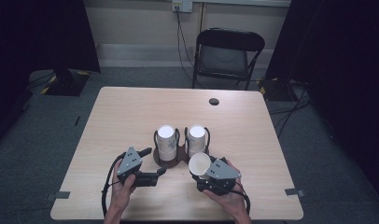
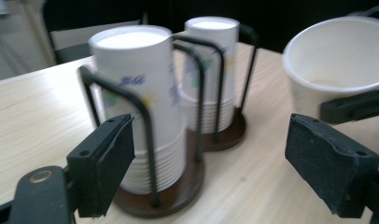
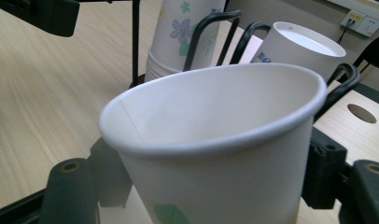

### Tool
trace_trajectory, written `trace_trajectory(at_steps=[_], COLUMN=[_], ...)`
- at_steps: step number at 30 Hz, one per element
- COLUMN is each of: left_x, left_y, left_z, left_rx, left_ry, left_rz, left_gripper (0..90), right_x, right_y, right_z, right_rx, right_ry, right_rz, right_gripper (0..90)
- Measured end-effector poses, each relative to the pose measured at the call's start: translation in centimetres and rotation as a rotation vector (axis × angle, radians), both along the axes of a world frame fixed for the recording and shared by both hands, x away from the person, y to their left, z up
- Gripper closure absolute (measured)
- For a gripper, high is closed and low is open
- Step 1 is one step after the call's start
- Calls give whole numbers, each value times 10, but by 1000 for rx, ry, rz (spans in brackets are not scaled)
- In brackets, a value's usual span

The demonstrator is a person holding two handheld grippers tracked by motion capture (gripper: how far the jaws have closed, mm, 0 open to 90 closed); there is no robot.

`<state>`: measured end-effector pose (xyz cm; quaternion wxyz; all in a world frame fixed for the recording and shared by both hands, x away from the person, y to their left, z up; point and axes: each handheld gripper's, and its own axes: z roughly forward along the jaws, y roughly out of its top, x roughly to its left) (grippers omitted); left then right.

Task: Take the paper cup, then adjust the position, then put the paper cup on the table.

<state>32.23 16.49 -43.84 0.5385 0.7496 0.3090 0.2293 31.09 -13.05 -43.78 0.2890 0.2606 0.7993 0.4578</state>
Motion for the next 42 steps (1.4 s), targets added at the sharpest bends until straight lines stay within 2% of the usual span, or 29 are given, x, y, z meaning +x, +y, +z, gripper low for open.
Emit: trace_trajectory(at_steps=[2, 4, 7, 11, 14, 16, 18, 20, 27, 29, 33, 36, 37, 39, 42], left_x=[-1, -2, -2, 1, 1, 1, 0, 0, -1, -1, 0, 0, 0, 0, 0], left_y=[1, 3, 6, 11, 15, 17, 19, 21, 26, 27, 30, 30, 28, 28, 27], left_z=[-3, -8, -14, -23, -27, -31, -34, -37, -44, -47, -52, -54, -54, -55, -57], left_rx=[11, 19, 14, -9, 7, 6, 0, 7, -13, -31, -47, -37, -18, -36, -26], left_ry=[-17, -37, -53, -41, -27, -19, -16, -18, -13, -15, -2, 5, -1, 3, -2], left_rz=[20, 74, 111, 168, 212, 231, 245, 269, 289, 295, 311, 323, 332, 321, 334], left_gripper=[155, 155, 154, 156, 156, 156, 156, 156, 154, 155, 155, 156, 155, 157, 157], right_x=[1, 3, 4, 6, 9, 11, 12, 13, 25, 32, 44, 51, 54, 58, 65], right_y=[-2, -5, -8, -15, -22, -26, -32, -36, -51, -56, -64, -67, -68, -69, -71], right_z=[0, 1, 2, 4, 6, 6, 8, 11, 13, 13, 13, 14, 14, 13, 9], right_rx=[11, 23, 45, 63, 91, 104, 138, 140, 185, 199, 232, 236, 240, 244, 245], right_ry=[2, 5, 6, 10, 13, 16, 6, 1, 10, -1, 10, 8, 10, 20, 33], right_rz=[-9, -19, -36, -55, -85, -108, -118, -133, -202, -218, -245, -261, -269, -277, -295], right_gripper=[269, 269, 270, 271, 274, 275, 275, 275, 278, 281, 281, 281, 280, 280, 280])
